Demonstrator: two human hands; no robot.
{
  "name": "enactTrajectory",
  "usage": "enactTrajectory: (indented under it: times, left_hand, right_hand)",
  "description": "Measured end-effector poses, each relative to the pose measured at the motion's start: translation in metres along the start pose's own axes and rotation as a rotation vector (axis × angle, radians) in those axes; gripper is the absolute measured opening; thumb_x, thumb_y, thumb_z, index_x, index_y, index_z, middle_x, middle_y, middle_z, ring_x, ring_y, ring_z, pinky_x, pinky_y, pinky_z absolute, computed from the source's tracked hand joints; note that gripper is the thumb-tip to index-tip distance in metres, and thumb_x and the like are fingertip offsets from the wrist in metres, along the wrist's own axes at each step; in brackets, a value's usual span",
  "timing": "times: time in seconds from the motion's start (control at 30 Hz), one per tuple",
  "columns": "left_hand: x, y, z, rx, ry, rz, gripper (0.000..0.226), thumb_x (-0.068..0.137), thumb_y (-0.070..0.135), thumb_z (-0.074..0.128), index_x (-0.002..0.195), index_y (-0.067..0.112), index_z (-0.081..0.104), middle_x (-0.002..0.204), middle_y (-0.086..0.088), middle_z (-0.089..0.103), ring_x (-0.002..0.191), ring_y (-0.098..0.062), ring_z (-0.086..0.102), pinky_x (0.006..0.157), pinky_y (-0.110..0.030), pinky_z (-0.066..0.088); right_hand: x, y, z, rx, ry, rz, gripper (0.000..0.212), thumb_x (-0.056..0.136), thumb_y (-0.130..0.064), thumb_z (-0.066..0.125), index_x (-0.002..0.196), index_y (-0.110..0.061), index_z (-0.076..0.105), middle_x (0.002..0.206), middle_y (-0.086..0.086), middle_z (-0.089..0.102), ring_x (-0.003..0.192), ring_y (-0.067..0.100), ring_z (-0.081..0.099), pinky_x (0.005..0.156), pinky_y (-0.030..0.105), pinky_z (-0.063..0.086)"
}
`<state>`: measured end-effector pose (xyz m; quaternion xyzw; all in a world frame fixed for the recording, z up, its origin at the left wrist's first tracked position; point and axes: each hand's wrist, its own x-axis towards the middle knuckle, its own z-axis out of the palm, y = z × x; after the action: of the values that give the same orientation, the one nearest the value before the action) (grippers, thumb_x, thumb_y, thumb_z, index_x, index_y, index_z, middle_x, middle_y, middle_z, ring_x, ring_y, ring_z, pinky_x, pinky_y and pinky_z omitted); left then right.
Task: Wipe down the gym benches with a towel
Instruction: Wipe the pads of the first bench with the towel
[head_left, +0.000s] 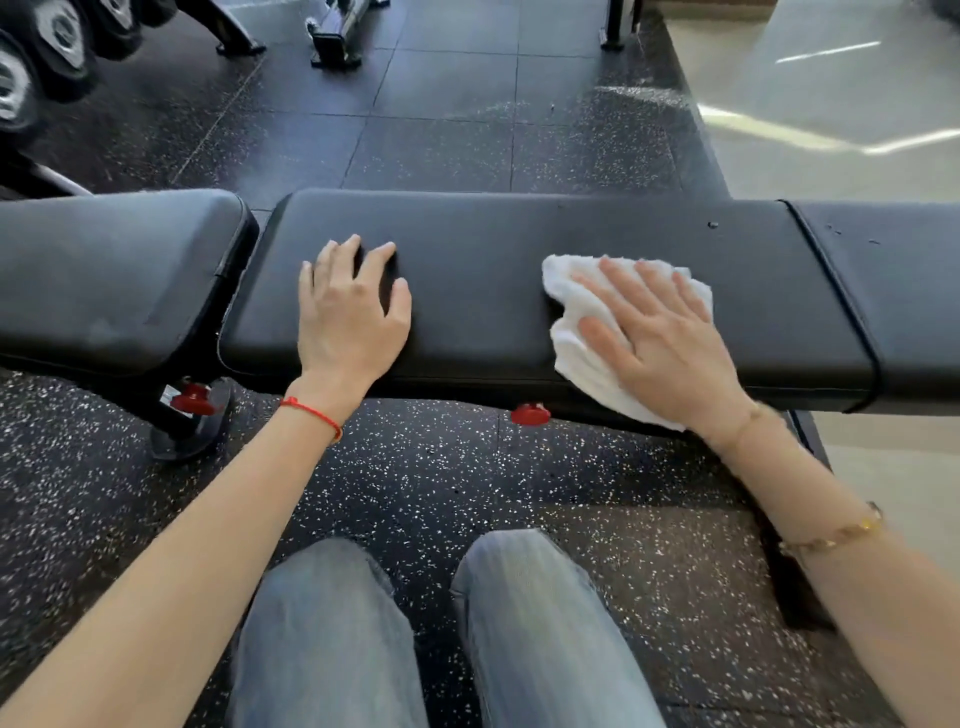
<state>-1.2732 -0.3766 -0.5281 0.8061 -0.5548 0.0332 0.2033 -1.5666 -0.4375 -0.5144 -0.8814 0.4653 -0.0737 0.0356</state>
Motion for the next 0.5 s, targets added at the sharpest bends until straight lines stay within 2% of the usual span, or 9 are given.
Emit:
enactTrajectory:
  times: [0.07, 0.13, 0.2, 0.3, 0.4, 0.5]
  left_hand:
    - [0.000, -0.001, 0.001, 0.016, 0.024, -0.002, 0.046, 0.096, 0.035, 0.046, 0.139, 0.023, 0.051, 0.149, -0.010, 0.045, 0.142, -0.029, 0.034, 0.120, -0.049, 0.021]
    - [0.001, -0.003, 0.001, 0.015, 0.039, 0.003, 0.045, 0.094, 0.036, 0.047, 0.137, 0.024, 0.053, 0.147, -0.008, 0.048, 0.140, -0.027, 0.037, 0.118, -0.050, 0.024]
    - [0.001, -0.004, 0.000, 0.017, 0.043, 0.009, 0.045, 0.093, 0.035, 0.047, 0.136, 0.025, 0.054, 0.146, -0.007, 0.049, 0.139, -0.026, 0.039, 0.117, -0.049, 0.026]
    - [0.002, -0.006, 0.000, 0.005, 0.052, 0.007, 0.045, 0.092, 0.035, 0.046, 0.136, 0.027, 0.054, 0.145, -0.005, 0.050, 0.138, -0.024, 0.040, 0.117, -0.049, 0.028]
    - [0.001, -0.006, 0.000, -0.002, 0.057, -0.005, 0.047, 0.091, 0.038, 0.043, 0.135, 0.029, 0.055, 0.144, -0.003, 0.051, 0.138, -0.023, 0.041, 0.116, -0.049, 0.028]
    - [0.001, -0.004, -0.001, -0.004, 0.060, -0.006, 0.047, 0.091, 0.037, 0.043, 0.135, 0.028, 0.055, 0.144, -0.004, 0.051, 0.138, -0.024, 0.041, 0.117, -0.047, 0.028]
  right_hand:
    - [0.039, 0.002, 0.003, 0.050, -0.043, 0.068, 0.055, 0.104, -0.052, 0.019, 0.156, -0.036, 0.018, 0.165, -0.006, 0.014, 0.152, 0.025, 0.007, 0.121, 0.042, -0.006]
    - [0.084, -0.016, 0.007, 0.044, -0.096, 0.078, 0.054, 0.105, -0.048, 0.021, 0.157, -0.035, 0.014, 0.166, -0.003, 0.008, 0.152, 0.029, 0.002, 0.121, 0.046, -0.007]
    - [0.110, -0.043, 0.009, 0.033, -0.132, 0.031, 0.055, 0.105, -0.046, 0.021, 0.158, -0.032, 0.011, 0.167, 0.000, 0.005, 0.152, 0.033, -0.001, 0.121, 0.051, -0.007]
    - [0.094, -0.057, 0.009, 0.042, -0.126, -0.112, 0.057, 0.104, -0.050, 0.021, 0.158, -0.032, 0.011, 0.167, -0.002, 0.005, 0.152, 0.031, -0.002, 0.122, 0.049, -0.007]
    - [0.060, -0.028, 0.007, 0.054, -0.087, -0.203, 0.057, 0.104, -0.051, 0.023, 0.157, -0.036, 0.012, 0.166, -0.005, 0.007, 0.153, 0.026, 0.000, 0.122, 0.044, -0.007]
    - [0.071, 0.013, 0.002, 0.029, -0.107, -0.107, 0.057, 0.104, -0.050, 0.022, 0.157, -0.035, 0.011, 0.166, -0.004, 0.006, 0.153, 0.025, 0.001, 0.122, 0.043, -0.006]
